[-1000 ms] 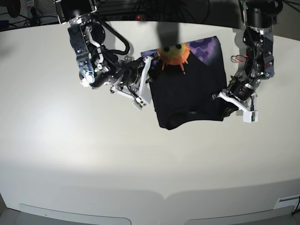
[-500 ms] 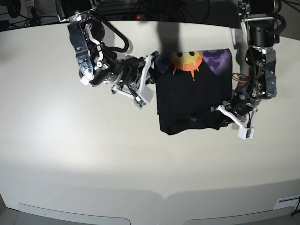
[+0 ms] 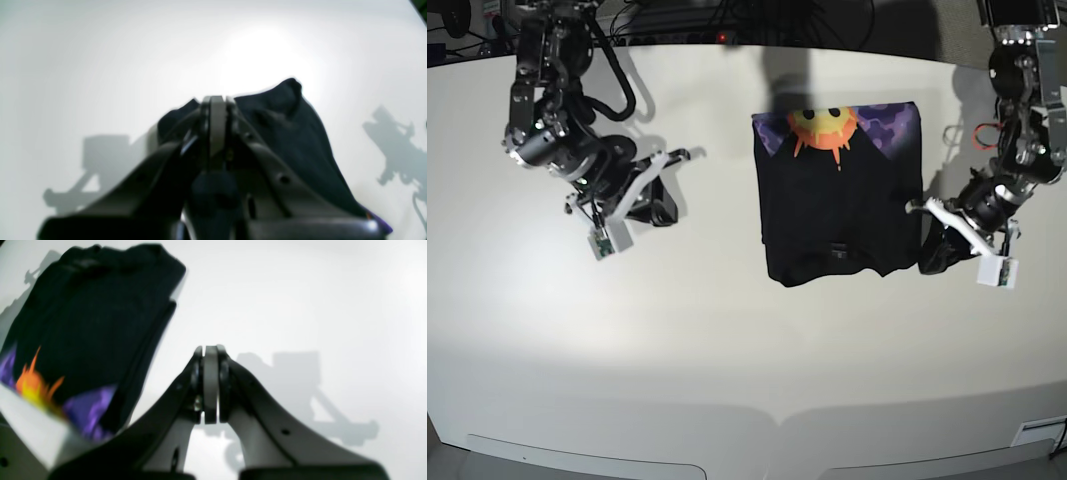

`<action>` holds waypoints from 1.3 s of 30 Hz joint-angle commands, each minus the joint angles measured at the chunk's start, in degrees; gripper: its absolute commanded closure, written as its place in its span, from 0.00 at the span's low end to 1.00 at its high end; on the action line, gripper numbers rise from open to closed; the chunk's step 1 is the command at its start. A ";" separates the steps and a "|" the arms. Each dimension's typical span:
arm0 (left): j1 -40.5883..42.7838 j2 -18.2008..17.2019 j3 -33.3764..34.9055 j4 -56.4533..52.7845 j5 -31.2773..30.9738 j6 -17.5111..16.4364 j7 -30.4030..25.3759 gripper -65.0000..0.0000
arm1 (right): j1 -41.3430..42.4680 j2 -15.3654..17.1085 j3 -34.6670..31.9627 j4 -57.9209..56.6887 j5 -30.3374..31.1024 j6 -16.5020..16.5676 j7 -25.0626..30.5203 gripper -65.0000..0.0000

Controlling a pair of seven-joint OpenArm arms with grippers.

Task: Fold the T-shirt properly

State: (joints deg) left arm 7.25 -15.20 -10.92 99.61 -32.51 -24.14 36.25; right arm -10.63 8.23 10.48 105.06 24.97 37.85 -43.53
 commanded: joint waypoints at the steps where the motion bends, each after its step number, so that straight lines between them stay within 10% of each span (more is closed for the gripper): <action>1: 1.79 -0.72 -1.42 2.38 -0.57 0.02 -1.07 1.00 | -1.18 0.33 1.64 2.64 1.73 0.26 0.42 1.00; 14: 35.95 -0.70 -15.85 12.81 -7.26 -0.09 -1.31 1.00 | -25.90 -0.15 25.05 15.39 14.27 1.64 -13.79 1.00; 20: 49.13 -0.68 -16.04 10.56 0.15 -0.76 -8.81 1.00 | -38.45 -4.46 33.92 15.28 16.39 2.15 -12.59 1.00; 28: 51.15 1.05 -16.04 -8.66 4.76 -10.71 -16.83 1.00 | -44.87 -12.24 35.63 1.95 7.85 2.15 -2.03 1.00; 39: 31.65 1.03 -16.04 -52.09 20.68 -13.42 -32.96 1.00 | -27.43 2.27 35.60 -47.47 -11.30 2.15 14.64 1.00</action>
State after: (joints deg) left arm 37.69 -13.54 -26.68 46.61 -11.42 -37.23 3.70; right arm -37.04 10.04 45.74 56.55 13.23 39.62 -28.86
